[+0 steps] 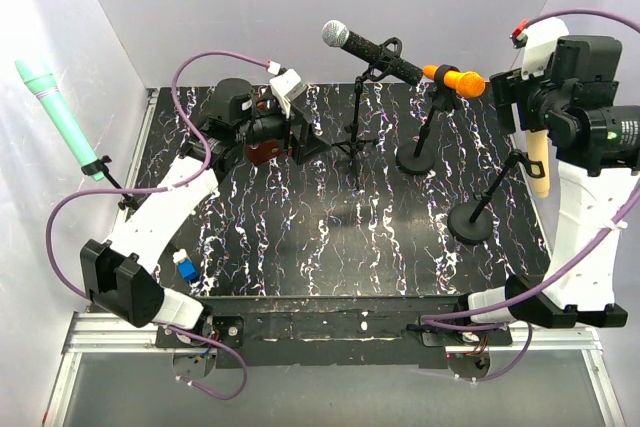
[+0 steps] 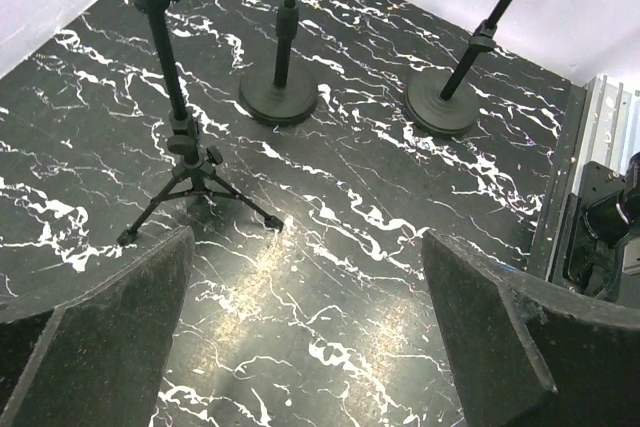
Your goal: Remove the microphone from the stand
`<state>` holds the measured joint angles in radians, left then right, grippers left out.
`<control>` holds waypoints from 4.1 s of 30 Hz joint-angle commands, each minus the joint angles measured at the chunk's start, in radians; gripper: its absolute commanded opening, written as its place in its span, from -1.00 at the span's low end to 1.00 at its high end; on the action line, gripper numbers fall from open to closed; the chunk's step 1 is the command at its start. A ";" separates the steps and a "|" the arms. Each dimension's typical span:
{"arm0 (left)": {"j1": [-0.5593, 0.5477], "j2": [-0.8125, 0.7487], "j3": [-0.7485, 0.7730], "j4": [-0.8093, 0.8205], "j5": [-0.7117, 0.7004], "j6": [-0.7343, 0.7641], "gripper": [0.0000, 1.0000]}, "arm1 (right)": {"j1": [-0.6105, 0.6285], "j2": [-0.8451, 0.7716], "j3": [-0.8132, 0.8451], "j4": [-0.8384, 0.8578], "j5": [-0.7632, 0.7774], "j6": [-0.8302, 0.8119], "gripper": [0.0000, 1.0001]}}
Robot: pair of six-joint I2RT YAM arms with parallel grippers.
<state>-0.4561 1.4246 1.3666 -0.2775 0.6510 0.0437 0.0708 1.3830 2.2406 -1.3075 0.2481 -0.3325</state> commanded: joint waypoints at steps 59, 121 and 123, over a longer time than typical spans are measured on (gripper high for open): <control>-0.062 -0.049 0.086 -0.138 -0.030 0.150 0.96 | 0.601 -0.036 -0.170 0.462 0.011 -0.004 -0.85; -0.064 0.017 0.045 0.023 0.096 0.036 0.86 | 0.345 0.042 -0.337 0.444 -1.049 -0.109 0.72; -0.064 0.028 0.037 0.055 0.113 0.036 0.84 | 0.345 0.056 -0.337 0.453 -1.047 -0.132 0.70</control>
<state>-0.5148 1.4506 1.4067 -0.3050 0.7223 0.1028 0.4164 1.4456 1.9137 -0.9630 -0.7677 -0.4240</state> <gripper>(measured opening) 0.930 0.860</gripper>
